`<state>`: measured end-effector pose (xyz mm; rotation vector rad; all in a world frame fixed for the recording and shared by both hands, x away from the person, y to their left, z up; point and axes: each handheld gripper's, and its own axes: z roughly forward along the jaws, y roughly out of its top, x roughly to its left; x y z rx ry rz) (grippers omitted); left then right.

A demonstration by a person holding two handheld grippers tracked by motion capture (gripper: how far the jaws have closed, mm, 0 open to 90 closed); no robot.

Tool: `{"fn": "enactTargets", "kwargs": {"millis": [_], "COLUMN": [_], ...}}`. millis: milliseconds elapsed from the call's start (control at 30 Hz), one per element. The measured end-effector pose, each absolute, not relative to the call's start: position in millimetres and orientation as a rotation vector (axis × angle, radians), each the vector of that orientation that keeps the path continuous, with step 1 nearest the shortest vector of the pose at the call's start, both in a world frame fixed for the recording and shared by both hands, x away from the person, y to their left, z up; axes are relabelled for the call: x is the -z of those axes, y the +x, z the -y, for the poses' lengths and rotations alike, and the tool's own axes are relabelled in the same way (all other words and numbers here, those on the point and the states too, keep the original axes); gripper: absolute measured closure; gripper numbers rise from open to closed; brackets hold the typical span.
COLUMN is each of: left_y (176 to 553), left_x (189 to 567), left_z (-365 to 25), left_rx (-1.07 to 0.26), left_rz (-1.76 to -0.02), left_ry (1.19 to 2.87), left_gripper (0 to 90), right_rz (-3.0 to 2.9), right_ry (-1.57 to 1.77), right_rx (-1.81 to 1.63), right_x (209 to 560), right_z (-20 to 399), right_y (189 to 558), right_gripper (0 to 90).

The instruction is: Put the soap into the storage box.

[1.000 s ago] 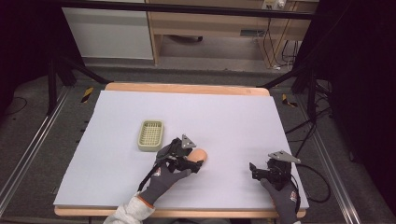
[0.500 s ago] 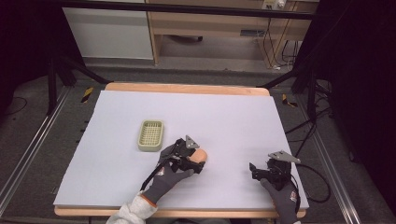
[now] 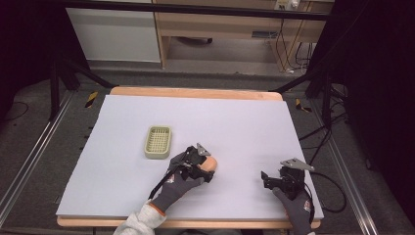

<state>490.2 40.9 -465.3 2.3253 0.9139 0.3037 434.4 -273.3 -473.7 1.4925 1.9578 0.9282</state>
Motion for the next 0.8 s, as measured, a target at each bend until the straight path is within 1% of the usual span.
{"fn": "enactTargets", "kwargs": {"millis": [233,500,800], "left_y": [492.7,495.2,495.9], "left_x": [467.3,468.6,468.3], "left_z": [-39.5,-38.5,-34.4], "left_rx": [-0.297,-0.285,-0.301], "left_rz": [-0.925,-0.931,-0.925], "left_ry": [2.325,2.33,2.363], "left_gripper": [30.0,30.2,30.2], "right_rz": [-1.96,-1.964,-1.963], "right_ry": [1.493,1.49,1.49], "right_rx": [-0.926,-0.925,-0.924], "right_x": [474.0,474.3,474.4], "right_z": [273.1,273.0,272.9], "right_y": [434.5,434.7,434.7], "right_gripper": [7.4,7.4,7.4]}}
